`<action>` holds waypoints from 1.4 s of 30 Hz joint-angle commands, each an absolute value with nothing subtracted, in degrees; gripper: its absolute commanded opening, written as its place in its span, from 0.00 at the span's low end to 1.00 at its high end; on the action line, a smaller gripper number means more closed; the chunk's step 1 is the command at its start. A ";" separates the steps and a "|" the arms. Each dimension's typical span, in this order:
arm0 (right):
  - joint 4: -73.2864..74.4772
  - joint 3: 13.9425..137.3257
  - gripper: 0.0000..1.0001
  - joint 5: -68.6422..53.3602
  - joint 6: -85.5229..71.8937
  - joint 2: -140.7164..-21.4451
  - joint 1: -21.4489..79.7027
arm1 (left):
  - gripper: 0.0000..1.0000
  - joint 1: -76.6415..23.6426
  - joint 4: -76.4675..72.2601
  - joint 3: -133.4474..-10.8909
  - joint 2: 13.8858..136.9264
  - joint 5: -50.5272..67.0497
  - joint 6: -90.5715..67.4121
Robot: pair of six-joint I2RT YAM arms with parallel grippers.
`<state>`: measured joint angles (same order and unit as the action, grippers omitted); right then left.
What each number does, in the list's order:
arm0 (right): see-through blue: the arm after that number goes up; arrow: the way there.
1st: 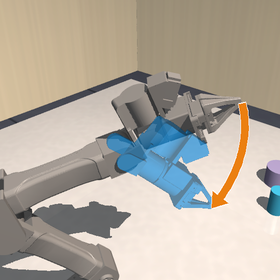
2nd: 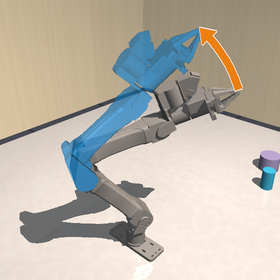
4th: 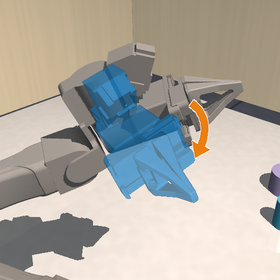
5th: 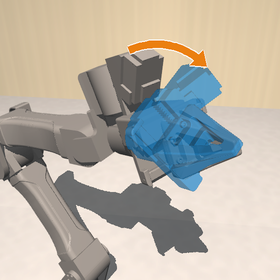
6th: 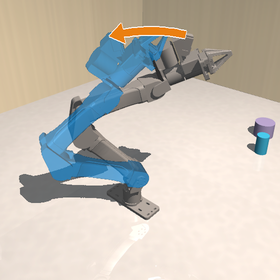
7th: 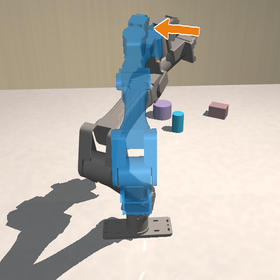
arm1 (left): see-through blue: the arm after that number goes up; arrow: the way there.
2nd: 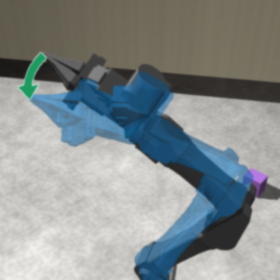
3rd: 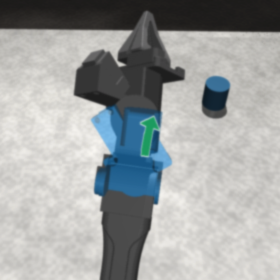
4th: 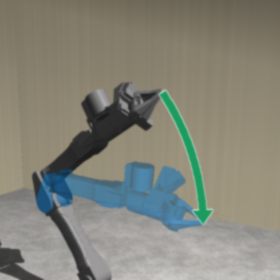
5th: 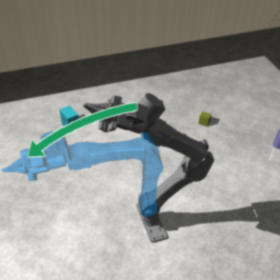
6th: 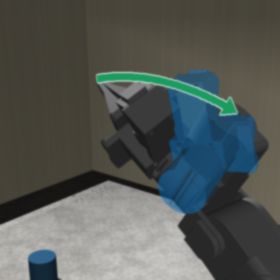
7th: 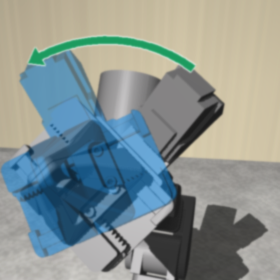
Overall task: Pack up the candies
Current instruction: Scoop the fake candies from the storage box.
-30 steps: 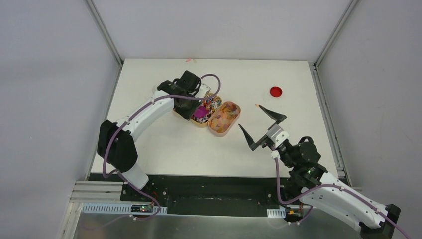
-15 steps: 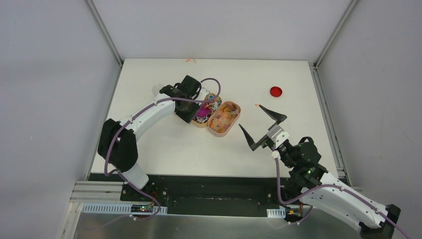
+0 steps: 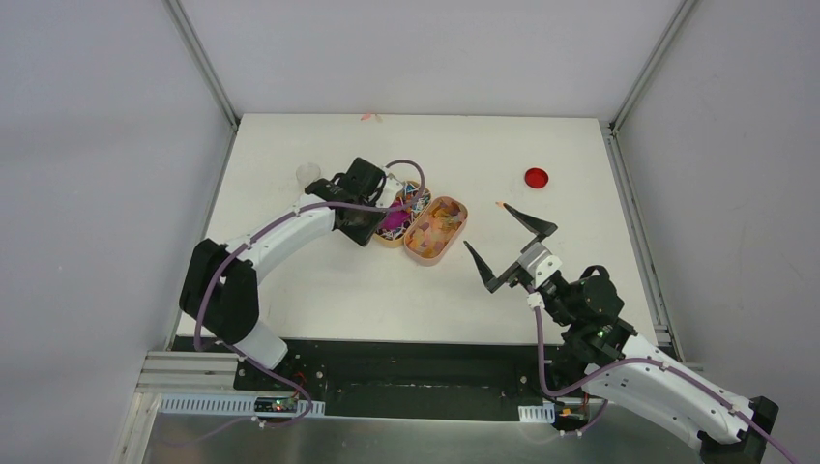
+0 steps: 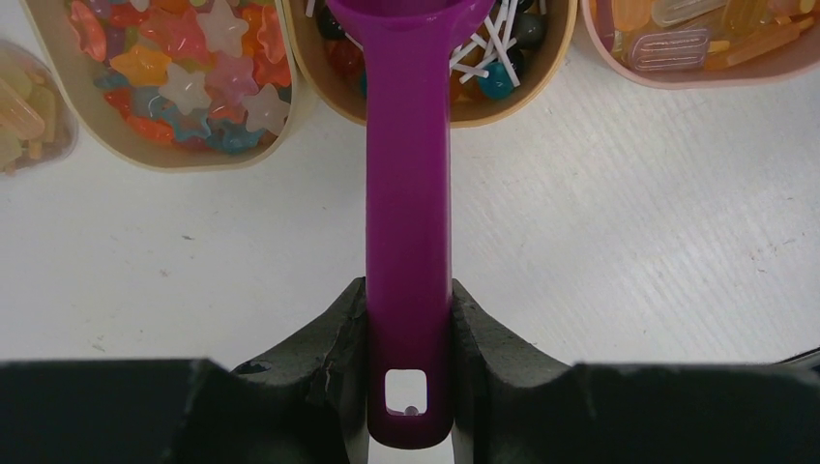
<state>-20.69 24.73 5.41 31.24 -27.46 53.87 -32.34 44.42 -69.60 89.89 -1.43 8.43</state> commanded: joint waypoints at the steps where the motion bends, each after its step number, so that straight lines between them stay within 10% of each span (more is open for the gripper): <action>1: -22.61 25.14 0.99 6.29 31.55 -27.75 53.75 | 0.00 -33.05 38.28 -67.29 86.03 -2.46 10.29; 42: -22.59 25.15 0.99 5.98 31.55 -27.37 53.78 | 0.00 -33.05 31.64 -61.46 85.93 -3.97 12.61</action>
